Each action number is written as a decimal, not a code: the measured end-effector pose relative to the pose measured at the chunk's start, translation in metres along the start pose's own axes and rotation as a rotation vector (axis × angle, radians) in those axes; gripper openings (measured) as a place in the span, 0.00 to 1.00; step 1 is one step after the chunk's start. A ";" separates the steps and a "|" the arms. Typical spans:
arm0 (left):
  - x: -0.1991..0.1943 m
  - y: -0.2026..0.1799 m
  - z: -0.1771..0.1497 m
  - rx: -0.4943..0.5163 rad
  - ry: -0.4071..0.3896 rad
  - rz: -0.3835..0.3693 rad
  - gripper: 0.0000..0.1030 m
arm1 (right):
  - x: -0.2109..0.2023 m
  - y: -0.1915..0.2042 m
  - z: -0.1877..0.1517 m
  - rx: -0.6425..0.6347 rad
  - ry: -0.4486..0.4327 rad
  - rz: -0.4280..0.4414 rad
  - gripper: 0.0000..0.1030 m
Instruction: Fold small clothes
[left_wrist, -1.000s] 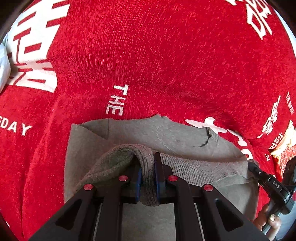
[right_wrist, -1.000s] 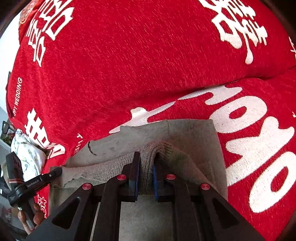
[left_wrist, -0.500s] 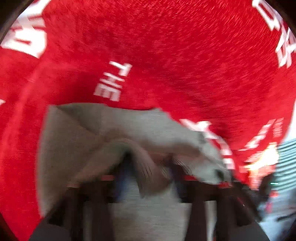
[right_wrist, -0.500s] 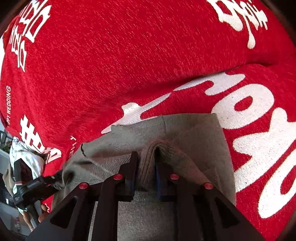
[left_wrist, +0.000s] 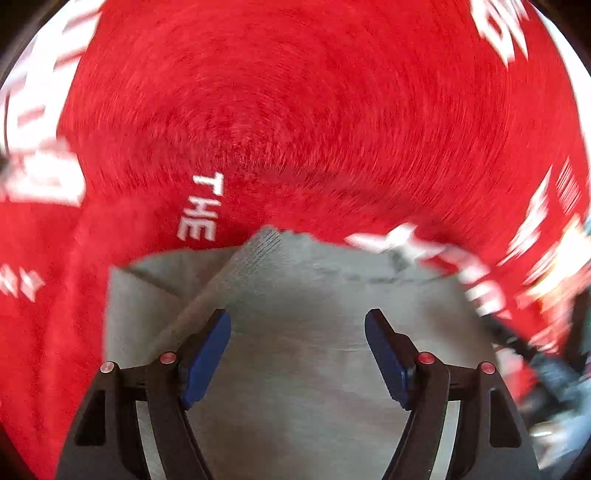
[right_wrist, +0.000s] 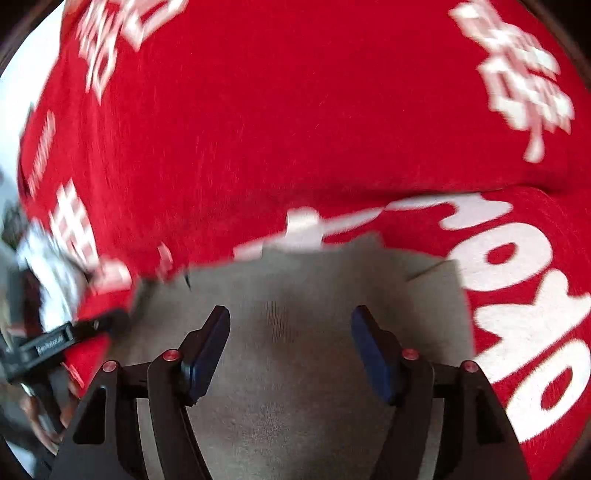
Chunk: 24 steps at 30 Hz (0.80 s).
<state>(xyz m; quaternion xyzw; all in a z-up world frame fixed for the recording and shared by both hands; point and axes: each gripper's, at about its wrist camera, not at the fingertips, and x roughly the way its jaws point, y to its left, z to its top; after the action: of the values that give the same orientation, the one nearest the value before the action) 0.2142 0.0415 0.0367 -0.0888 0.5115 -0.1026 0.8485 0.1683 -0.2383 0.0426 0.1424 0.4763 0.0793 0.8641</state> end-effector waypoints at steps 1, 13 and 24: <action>0.007 -0.007 -0.001 0.050 -0.009 0.089 0.74 | 0.007 0.003 0.001 -0.022 0.015 -0.027 0.70; 0.034 -0.006 -0.007 0.104 -0.022 0.251 0.74 | 0.024 -0.021 0.001 -0.038 0.003 -0.237 0.70; -0.025 -0.033 -0.055 0.141 -0.103 0.229 0.74 | -0.019 0.056 -0.060 -0.273 -0.050 -0.230 0.77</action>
<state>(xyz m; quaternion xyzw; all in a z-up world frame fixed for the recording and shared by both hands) 0.1511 0.0135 0.0410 0.0250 0.4657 -0.0360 0.8838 0.1075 -0.1802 0.0459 -0.0297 0.4526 0.0403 0.8903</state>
